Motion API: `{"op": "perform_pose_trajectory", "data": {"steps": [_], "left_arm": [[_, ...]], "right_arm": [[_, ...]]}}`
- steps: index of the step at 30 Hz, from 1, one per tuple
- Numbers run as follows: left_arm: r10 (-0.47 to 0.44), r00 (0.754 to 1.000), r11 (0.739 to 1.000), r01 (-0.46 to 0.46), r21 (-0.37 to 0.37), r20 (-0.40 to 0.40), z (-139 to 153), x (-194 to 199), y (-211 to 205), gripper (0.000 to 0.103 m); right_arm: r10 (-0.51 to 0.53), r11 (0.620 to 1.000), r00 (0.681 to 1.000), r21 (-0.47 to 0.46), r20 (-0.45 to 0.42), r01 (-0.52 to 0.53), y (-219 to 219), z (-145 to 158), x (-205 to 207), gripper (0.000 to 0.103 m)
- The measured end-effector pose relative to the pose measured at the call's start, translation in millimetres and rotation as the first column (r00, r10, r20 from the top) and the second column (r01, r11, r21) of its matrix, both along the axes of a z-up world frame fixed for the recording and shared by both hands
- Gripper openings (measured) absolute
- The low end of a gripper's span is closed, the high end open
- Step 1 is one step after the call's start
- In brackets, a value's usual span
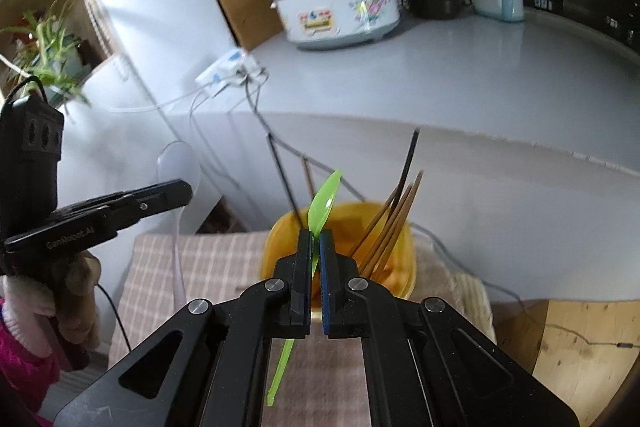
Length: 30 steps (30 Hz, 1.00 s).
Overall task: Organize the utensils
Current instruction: 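Lift both held spoons upright and carry them over the yellow container, then lower both spoons into the container and open both tools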
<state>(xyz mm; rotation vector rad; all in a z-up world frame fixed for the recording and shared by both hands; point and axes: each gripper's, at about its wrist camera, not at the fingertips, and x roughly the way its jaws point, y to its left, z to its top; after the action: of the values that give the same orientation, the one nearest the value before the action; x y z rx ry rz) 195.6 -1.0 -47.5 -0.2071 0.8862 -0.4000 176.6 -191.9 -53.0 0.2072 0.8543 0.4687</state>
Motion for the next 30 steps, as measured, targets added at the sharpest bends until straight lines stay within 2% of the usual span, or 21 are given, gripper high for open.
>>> {"op": "perform_pose_trajectory", "data": {"steps": [5, 15, 22, 30], "left_arm": [[0.006, 1.0, 1.0, -0.006, -0.018, -0.003, -1, 26, -12, 0.001], [0.021, 0.999, 1.0, -0.021, 0.014, 0.026, -10, 59, -34, 0.001], [0.007, 0.999, 0.999, -0.009, 0.049, 0.042, -27, 60, -49, 0.001], [0.022, 0.999, 0.999, -0.024, 0.044, 0.035, -42, 56, -46, 0.001]], "right_arm": [[-0.021, 1.0, 0.999, -0.004, 0.03, 0.022, -6, 5, 19, 0.002], [-0.048, 0.998, 0.996, -0.033, 0.069, 0.05, -4, 1, 48, 0.002], [-0.083, 0.995, 0.993, -0.052, 0.083, 0.088, -7, -13, 64, 0.002], [-0.056, 0.994, 0.992, -0.086, 0.109, 0.065, -5, -23, 64, 0.002]]}}
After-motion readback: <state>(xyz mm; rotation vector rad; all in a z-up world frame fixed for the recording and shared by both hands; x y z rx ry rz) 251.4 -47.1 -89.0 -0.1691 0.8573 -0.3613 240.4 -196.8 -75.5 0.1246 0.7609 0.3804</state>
